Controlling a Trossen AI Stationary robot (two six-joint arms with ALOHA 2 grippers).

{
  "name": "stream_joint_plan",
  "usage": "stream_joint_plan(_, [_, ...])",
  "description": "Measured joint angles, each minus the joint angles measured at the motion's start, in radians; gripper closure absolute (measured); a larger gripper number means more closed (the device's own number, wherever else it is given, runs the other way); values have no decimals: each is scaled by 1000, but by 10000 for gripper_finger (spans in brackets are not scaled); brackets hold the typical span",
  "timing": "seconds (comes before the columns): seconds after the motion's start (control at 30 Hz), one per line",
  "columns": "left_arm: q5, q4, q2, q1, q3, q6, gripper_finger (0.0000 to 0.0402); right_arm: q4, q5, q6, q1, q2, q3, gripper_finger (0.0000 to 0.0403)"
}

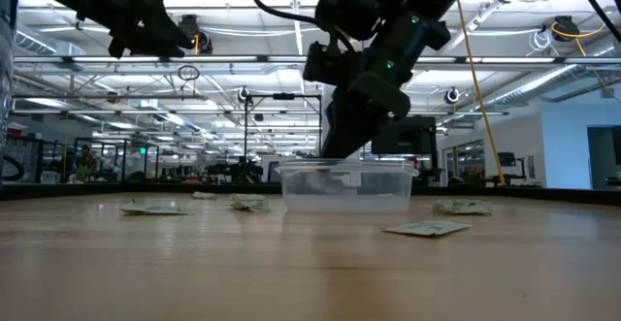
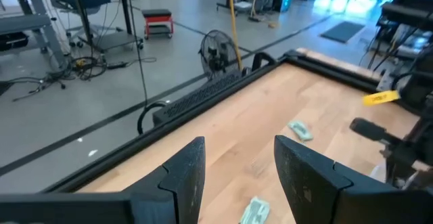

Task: Pick and place Stevia / Truvia into bins
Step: Put the stevia packet into the transparent container

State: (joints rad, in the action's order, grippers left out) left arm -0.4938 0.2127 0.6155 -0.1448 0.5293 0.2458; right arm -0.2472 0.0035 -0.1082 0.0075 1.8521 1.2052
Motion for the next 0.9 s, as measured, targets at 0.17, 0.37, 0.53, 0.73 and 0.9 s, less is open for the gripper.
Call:
stream_joint_plan(0.17, [2, 46, 0, 0, 0, 6, 220, -5, 1, -13, -10, -9, 0, 312])
stream_joint_plan(0.37, [-6, 124, 46, -5, -34, 85, 220, -5, 78, -79, -9, -82, 1, 284])
stream_joint_plan(0.53, [55, 1, 211, -65, -108, 177, 220, -5, 254, -119, -21, -184, 1, 283])
stream_joint_plan(0.73, [111, -87, 435, -211, -114, 220, 220, -5, 345, -140, -41, -301, 1, 285])
stream_joint_plan(0.9, [221, -152, 615, -326, -113, 211, 220, -3, 363, -141, -59, -373, 2, 285])
